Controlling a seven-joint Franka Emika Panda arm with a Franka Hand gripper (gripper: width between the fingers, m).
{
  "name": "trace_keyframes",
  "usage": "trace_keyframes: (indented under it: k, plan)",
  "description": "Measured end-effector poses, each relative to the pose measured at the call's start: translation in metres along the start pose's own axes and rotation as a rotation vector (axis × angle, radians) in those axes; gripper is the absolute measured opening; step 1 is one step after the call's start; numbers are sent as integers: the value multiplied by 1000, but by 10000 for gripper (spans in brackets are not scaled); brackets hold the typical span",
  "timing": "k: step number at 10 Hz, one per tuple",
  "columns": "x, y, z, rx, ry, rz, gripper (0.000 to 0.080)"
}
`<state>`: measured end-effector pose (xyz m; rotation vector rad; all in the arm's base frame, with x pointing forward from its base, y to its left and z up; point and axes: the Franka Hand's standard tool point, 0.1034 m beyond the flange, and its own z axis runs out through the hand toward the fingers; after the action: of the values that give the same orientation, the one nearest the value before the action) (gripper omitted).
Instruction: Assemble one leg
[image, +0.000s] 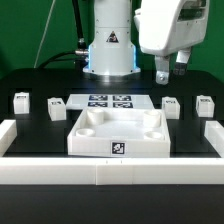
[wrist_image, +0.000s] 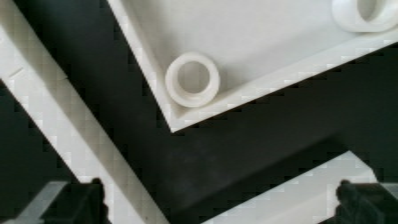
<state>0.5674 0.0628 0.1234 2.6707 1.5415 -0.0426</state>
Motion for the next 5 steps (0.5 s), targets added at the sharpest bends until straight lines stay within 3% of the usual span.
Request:
trace_keyframes:
  k: [5]
  plan:
    - [-1, 0, 0, -5, -5, -10, 650]
